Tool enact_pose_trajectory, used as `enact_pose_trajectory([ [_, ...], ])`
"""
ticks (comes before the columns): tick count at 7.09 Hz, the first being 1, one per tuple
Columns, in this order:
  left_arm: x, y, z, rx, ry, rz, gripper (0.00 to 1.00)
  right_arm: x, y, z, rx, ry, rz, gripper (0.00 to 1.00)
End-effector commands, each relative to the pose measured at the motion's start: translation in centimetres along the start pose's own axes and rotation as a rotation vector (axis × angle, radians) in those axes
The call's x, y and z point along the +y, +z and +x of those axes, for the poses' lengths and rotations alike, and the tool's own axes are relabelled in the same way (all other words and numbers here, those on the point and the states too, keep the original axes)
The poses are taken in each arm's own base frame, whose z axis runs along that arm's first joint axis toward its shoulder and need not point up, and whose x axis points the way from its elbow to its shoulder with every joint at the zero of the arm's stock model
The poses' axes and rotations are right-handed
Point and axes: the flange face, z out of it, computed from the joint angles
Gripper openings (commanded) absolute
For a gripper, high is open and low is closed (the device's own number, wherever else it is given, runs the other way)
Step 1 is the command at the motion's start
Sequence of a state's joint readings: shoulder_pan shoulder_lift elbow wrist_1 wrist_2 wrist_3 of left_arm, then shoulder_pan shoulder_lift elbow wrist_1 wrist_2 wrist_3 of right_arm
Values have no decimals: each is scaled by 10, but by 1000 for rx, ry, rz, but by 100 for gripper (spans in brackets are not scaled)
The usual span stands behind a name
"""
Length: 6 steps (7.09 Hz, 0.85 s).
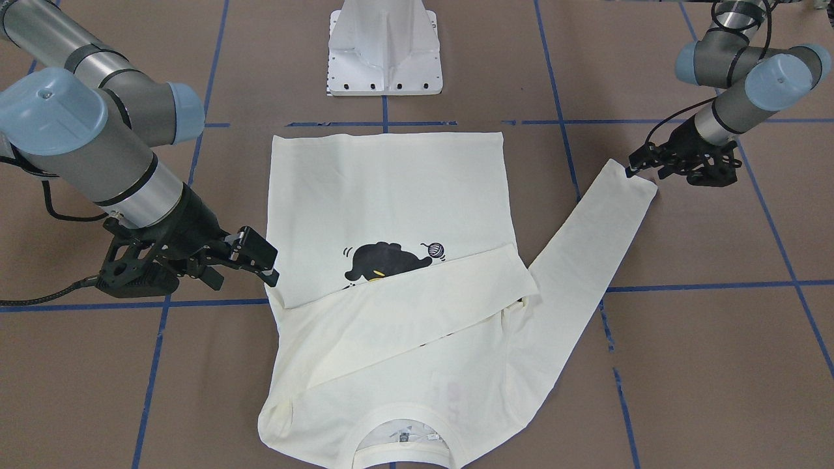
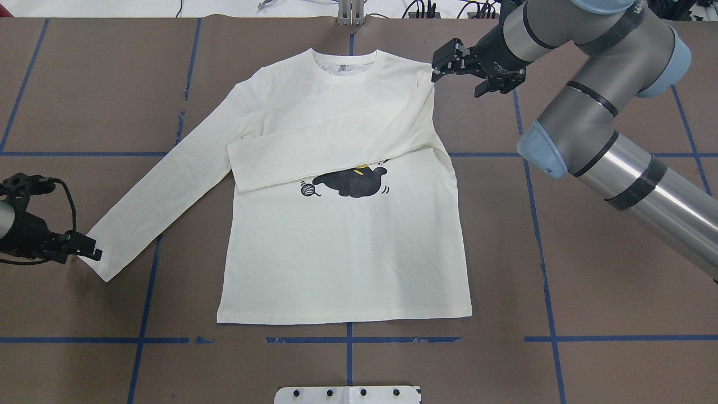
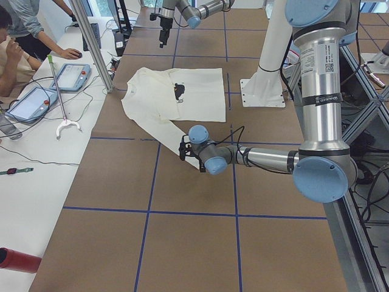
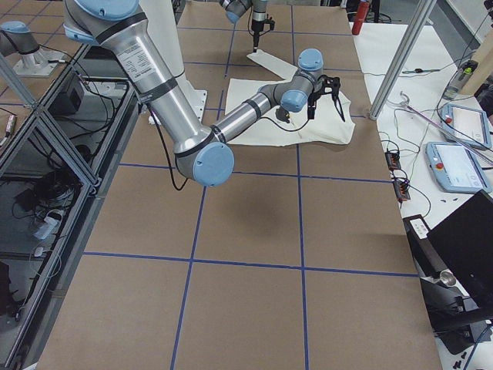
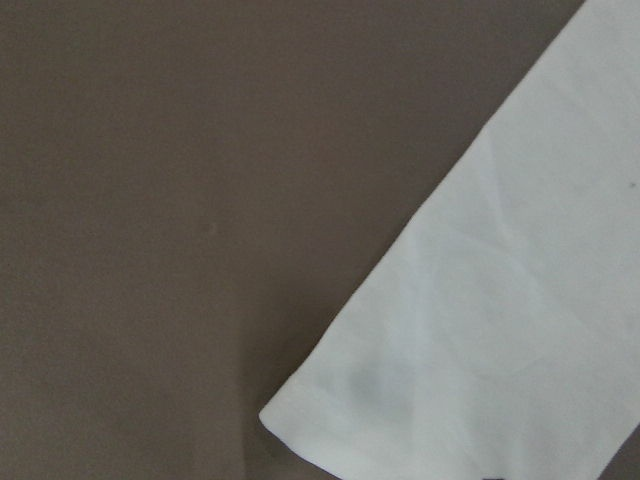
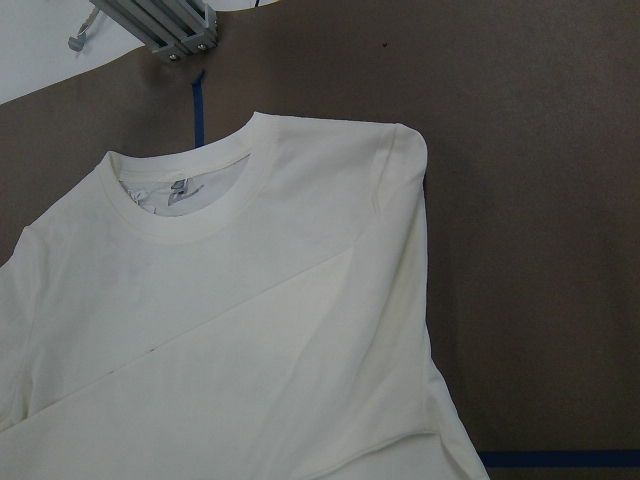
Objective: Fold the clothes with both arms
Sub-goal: 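Release the sleeve and raise the right gripper while the left gripper approaches the other cuff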
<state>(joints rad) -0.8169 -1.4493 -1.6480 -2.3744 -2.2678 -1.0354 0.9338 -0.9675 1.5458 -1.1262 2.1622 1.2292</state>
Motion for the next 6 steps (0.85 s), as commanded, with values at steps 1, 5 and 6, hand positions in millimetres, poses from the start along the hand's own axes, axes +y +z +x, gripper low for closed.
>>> enact_pose_trajectory([
  [1,-10,7,-4,-42,5,58,83,-1,0,1,3,0,7,100],
  [5,-7,3,-5,-39,-6,55,0,2,2,-1,4,-2,11,100],
  [6,-6,-6,7,-17,6,57,0,2,1,-2,2,-4,15,100],
])
